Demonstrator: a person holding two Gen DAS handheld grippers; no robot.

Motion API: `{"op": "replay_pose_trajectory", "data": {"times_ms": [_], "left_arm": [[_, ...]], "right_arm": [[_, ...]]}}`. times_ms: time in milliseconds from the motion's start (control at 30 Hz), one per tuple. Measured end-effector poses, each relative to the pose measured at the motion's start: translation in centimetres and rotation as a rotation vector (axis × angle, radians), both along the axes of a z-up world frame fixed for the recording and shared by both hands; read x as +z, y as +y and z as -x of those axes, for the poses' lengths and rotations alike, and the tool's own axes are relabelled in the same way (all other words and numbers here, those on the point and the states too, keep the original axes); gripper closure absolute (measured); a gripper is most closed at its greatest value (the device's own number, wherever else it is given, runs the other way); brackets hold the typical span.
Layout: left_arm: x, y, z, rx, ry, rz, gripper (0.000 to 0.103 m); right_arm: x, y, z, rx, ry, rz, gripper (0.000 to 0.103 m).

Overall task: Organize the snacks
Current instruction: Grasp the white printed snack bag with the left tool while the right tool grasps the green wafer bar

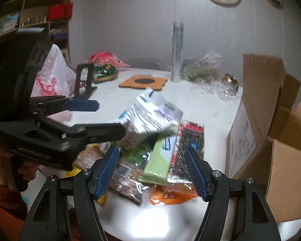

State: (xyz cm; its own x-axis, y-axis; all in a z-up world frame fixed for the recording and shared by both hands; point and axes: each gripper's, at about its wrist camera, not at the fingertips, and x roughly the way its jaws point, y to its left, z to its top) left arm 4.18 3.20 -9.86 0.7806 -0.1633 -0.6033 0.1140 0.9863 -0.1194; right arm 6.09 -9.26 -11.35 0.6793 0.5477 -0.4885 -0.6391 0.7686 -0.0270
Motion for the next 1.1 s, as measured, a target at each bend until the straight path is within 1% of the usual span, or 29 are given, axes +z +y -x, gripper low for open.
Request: {"op": "replay_pose_trajectory", "data": {"times_ms": [33,100,300,400,500,567,633,767,800,900,1000,1100], "left_arm": [[-0.2,-0.1,-0.3,-0.012,0.014,0.011,0.032],[-0.7,-0.3,-0.8,-0.035,0.036,0.043,0.038],[-1.0,0.3,-0.8,-0.026,0.039,0.105,0.038],[-1.1,0.2,-0.7,-0.034,0.035,0.095,0.038],[-1.3,0.1,-0.8,-0.041,0.050,0.078,0.038],[-1.9,0.3,-1.2,-0.024,0.074,0.067,0.037],[-2.4,0.5,-1.5,-0.003,0.090,0.064,0.038],[-2.2,1.1,-1.3,0.007,0.080,0.104,0.047],[-2.0,1.2,-1.1,0.007,0.077,0.111,0.051],[-1.7,1.3,-0.9,-0.005,0.068,0.111,0.058],[-1.4,1.6,-0.4,-0.014,0.059,0.133,0.064],[-1.2,1.8,0.2,-0.020,0.049,0.135,0.067]], "right_arm": [[-0.2,-0.1,-0.1,0.005,0.006,-0.003,0.038],[-0.5,-0.2,-0.5,0.020,0.024,-0.017,0.038],[-0.9,0.3,-2.2,0.030,0.066,-0.009,0.038],[-1.1,0.3,-2.6,0.032,0.089,-0.018,0.038],[-1.0,0.3,-2.6,0.022,0.083,-0.011,0.039],[-1.0,0.3,-2.5,0.019,0.077,-0.010,0.039],[-1.2,0.5,-2.4,0.018,0.073,0.002,0.039],[-1.5,0.4,-2.5,0.035,0.094,-0.012,0.039],[-1.5,0.4,-2.6,0.036,0.094,-0.011,0.039],[-1.2,0.3,-2.5,0.037,0.084,-0.009,0.040],[-0.8,0.4,-2.7,0.041,0.086,-0.019,0.046],[-0.8,1.1,-3.3,0.021,0.097,-0.012,0.054]]}}
